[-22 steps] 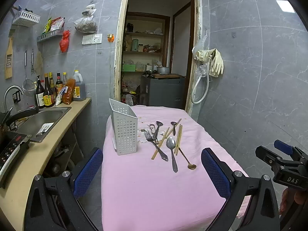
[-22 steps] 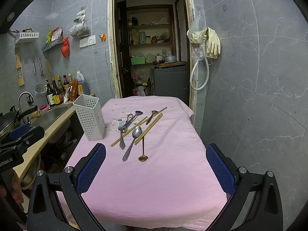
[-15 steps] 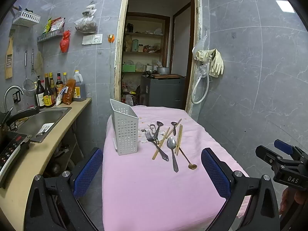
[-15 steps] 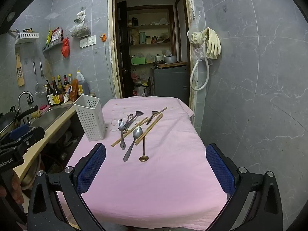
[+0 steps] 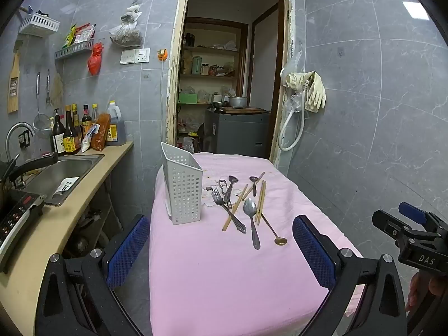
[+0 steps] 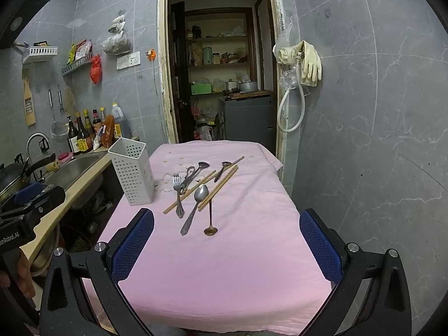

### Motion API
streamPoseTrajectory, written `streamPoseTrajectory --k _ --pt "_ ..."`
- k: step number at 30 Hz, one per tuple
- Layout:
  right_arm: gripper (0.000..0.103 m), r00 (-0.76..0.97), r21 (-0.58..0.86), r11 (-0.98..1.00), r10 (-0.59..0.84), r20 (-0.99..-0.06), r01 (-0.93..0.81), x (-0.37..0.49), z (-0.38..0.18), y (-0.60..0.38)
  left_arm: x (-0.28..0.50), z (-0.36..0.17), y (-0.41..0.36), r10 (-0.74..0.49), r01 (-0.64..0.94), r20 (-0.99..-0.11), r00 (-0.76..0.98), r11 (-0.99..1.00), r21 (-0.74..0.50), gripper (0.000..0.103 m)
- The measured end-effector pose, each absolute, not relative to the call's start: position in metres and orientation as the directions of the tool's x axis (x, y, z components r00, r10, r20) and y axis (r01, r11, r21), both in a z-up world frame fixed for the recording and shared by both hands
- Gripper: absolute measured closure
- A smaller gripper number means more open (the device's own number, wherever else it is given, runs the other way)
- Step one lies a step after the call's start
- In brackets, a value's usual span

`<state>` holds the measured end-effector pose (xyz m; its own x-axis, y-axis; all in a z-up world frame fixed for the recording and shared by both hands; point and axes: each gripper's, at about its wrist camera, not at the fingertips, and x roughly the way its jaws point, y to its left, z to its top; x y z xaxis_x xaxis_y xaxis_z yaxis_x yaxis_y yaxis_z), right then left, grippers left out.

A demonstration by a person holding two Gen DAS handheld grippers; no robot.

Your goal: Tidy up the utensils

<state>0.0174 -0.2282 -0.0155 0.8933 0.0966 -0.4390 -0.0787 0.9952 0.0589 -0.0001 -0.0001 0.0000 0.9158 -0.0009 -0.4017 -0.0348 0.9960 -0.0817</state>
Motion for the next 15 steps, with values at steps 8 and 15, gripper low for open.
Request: streamPoseTrajectory --k 8,15 --pt "0.001 0.893 0.059 0.995 0.098 -0.439 -0.080 0.0175 -0.0136 -0.2286 -0.0004 0.0002 -0.0004 0.001 -0.036 -0.401 0.916 0.996 -0.080 0.000" --pt "0.001 0.893 0.060 0.995 0.097 -0.439 -0.079 0.0179 -0.0136 -0.2287 -0.0003 0.0002 -0.0003 0.001 -0.036 -0.402 0.916 0.996 -0.080 0.000"
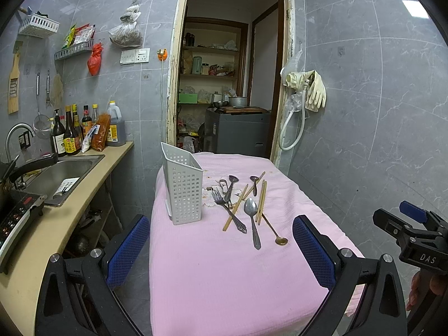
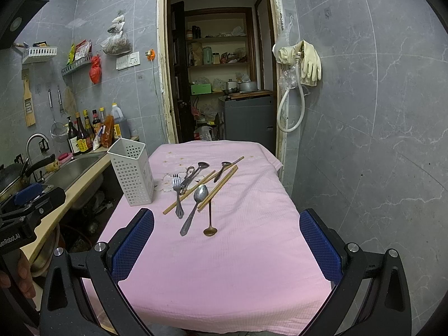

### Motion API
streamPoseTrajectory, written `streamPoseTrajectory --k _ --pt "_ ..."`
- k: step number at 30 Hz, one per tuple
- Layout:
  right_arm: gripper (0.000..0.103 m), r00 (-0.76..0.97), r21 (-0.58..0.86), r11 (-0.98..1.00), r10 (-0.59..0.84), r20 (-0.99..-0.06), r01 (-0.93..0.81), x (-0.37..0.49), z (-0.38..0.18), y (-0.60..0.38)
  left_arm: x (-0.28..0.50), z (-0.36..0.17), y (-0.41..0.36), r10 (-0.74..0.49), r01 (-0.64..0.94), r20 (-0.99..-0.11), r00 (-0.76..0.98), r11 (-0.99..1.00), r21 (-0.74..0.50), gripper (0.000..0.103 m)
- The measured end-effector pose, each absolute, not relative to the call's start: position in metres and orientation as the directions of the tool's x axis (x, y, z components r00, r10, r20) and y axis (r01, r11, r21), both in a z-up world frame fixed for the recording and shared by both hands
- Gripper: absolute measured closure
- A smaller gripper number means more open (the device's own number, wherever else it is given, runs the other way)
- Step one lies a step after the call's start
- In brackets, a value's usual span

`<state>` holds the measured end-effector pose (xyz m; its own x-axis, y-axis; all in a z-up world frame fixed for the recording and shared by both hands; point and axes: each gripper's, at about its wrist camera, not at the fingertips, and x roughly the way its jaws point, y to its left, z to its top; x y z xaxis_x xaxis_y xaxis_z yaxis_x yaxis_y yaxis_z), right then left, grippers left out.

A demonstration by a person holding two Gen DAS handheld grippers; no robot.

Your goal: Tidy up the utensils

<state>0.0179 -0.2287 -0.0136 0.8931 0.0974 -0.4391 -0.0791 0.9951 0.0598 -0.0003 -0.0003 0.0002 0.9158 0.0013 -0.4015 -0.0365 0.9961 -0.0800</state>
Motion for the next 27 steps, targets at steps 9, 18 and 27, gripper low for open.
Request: streamPoseTrajectory --k 9,18,27 --pt "0.001 0.893 0.060 0.995 0.098 -0.439 -0.080 0.0179 -0.0136 -0.2294 -0.0002 0.0002 -0.0003 0.001 -0.036 -0.403 0.915 0.996 -0.080 0.000" --pt "0.001 0.892 0.062 0.995 0.098 -0.440 -0.079 0.0172 -0.0125 -0.2306 -0.0003 0.0002 -0.0003 0.001 -0.035 -0.404 0.915 0.996 -0.078 0.000" --pt "0.001 0.891 0.063 0.995 0.099 -0.442 -0.079 0.0188 -0.0154 -0.2301 -0.0001 0.0002 -0.0006 0.002 -0.036 -0.405 0.914 0.996 -0.077 0.000"
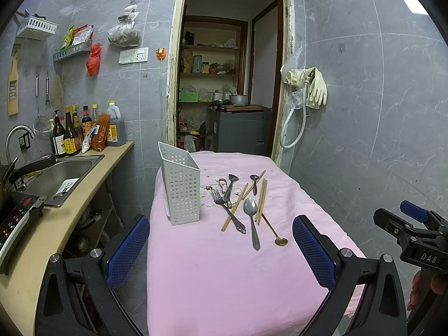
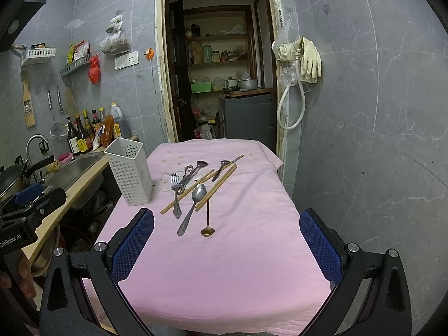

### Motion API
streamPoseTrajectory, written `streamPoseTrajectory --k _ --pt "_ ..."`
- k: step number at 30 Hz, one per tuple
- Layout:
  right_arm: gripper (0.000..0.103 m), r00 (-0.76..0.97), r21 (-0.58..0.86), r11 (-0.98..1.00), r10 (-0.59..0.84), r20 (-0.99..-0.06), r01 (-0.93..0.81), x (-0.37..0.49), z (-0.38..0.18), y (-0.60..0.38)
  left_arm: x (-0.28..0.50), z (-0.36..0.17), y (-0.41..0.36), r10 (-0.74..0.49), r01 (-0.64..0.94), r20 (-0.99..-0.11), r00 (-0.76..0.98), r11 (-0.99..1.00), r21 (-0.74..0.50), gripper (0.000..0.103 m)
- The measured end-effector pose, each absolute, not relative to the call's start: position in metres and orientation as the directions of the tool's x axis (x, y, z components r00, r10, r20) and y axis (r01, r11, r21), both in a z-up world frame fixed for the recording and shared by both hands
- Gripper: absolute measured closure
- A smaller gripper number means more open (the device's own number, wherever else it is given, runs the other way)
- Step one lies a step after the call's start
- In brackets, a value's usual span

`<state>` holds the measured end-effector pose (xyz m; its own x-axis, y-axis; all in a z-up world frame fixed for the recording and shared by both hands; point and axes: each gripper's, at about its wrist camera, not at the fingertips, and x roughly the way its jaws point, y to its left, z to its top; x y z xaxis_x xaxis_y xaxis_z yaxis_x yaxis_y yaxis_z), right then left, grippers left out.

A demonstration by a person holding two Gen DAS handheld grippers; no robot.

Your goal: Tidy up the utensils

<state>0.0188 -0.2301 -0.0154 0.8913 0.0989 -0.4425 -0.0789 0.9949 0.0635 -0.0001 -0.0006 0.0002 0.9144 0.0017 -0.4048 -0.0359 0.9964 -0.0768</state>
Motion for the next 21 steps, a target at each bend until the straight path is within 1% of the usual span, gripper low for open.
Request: streamPoseTrajectory --k 21 --pt "0.001 0.889 0.068 0.995 0.100 -0.446 -0.078 0.0215 -0.0170 -0.2306 0.0022 -0.0082 0.0000 0.002 -0.035 -0.409 0.912 0.997 -0.072 0.000"
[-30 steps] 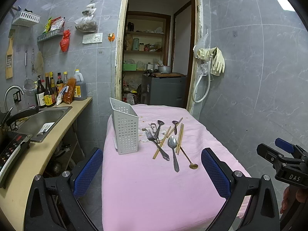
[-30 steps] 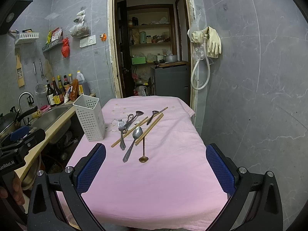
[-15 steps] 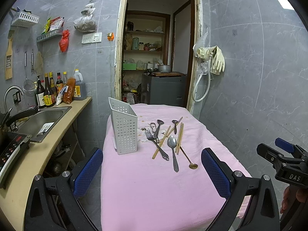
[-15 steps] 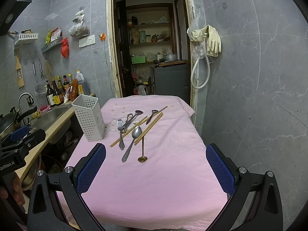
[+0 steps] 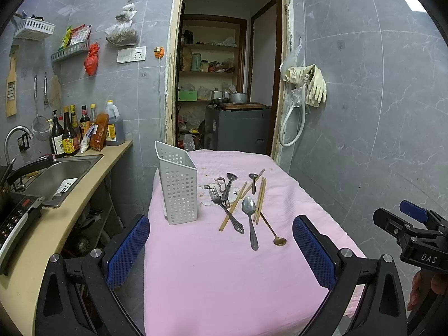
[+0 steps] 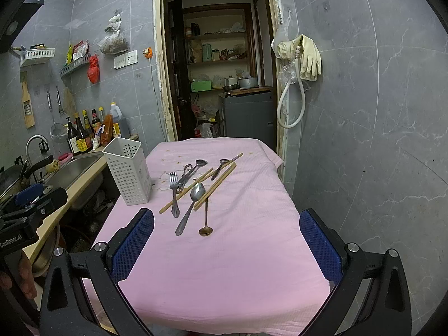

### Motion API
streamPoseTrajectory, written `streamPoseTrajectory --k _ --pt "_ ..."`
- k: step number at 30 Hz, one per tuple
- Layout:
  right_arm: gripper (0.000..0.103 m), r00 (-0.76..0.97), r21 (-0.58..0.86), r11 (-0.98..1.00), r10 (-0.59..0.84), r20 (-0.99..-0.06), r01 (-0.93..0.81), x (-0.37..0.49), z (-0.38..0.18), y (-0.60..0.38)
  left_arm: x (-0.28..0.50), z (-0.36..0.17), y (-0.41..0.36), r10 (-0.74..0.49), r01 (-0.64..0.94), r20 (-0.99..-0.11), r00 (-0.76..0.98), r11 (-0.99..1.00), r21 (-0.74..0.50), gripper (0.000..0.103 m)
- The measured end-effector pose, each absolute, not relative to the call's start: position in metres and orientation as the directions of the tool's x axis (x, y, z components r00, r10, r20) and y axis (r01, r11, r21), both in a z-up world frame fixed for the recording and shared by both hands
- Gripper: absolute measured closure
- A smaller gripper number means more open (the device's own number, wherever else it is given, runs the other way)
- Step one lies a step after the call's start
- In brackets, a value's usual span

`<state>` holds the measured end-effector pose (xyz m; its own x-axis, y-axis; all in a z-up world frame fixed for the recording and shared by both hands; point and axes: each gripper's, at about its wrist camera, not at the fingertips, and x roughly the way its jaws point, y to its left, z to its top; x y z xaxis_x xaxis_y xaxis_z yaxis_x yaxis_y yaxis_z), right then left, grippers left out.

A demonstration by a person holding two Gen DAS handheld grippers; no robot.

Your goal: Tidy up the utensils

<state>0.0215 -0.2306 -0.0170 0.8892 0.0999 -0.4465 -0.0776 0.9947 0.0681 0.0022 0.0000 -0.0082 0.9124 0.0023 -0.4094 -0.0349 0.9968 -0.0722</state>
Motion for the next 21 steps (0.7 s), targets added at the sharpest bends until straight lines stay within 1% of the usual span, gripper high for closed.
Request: streamPoseTrajectory --k 12,21 --pt "0.001 0.888 0.070 0.995 0.100 -0.449 -0.076 0.024 -0.016 -0.229 0.010 -0.011 0.000 0.002 -0.034 -0.414 0.910 0.997 -0.071 0.000" --pt "0.001 0.886 0.072 0.995 0.093 -0.454 -0.067 0.033 -0.026 -0.234 0.024 -0.019 -0.002 -0.003 -0.030 -0.424 0.906 0.997 -0.071 0.000"
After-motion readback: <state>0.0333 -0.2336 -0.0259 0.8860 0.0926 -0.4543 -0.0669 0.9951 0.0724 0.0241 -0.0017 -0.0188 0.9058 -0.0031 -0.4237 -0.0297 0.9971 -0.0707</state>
